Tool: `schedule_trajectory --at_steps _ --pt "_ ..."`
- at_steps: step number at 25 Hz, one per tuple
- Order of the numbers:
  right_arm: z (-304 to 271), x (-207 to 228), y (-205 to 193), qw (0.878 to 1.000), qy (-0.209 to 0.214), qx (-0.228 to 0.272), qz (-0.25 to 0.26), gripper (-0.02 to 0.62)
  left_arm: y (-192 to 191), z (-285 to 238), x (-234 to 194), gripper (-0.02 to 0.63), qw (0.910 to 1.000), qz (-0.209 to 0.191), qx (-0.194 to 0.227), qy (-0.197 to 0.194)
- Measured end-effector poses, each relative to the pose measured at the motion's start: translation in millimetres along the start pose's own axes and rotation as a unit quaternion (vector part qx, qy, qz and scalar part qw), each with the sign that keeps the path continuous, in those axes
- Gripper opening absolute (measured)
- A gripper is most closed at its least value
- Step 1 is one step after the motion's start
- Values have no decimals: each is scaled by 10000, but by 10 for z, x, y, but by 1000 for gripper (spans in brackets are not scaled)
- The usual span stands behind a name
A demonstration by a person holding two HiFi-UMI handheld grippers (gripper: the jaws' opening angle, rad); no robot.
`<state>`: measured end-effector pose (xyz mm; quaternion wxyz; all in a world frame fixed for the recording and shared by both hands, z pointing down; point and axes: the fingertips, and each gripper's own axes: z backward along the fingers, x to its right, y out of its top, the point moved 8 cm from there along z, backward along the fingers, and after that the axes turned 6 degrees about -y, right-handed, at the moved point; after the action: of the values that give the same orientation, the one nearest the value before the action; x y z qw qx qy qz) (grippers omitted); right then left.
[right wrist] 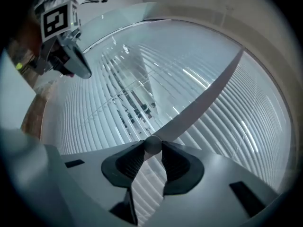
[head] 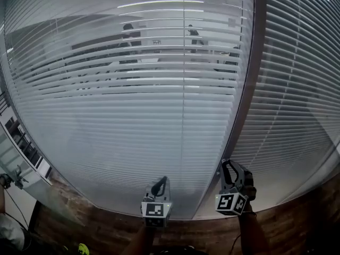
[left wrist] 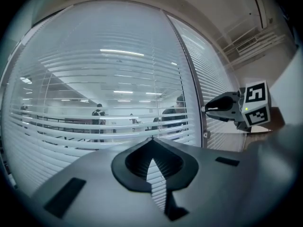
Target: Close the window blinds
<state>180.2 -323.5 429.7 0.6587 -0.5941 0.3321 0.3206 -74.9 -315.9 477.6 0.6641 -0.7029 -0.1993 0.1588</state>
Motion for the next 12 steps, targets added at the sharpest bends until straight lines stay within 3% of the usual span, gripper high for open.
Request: schedule_trajectory --at_steps 7,12 --pt "7 -72 17 9913 -80 -106 1307 120 16 35 10 0 10000 -24 -10 -8" --pt "3 -98 41 9709 -148 -146 2385 120 38 36 57 0 9999 -30 46 -112"
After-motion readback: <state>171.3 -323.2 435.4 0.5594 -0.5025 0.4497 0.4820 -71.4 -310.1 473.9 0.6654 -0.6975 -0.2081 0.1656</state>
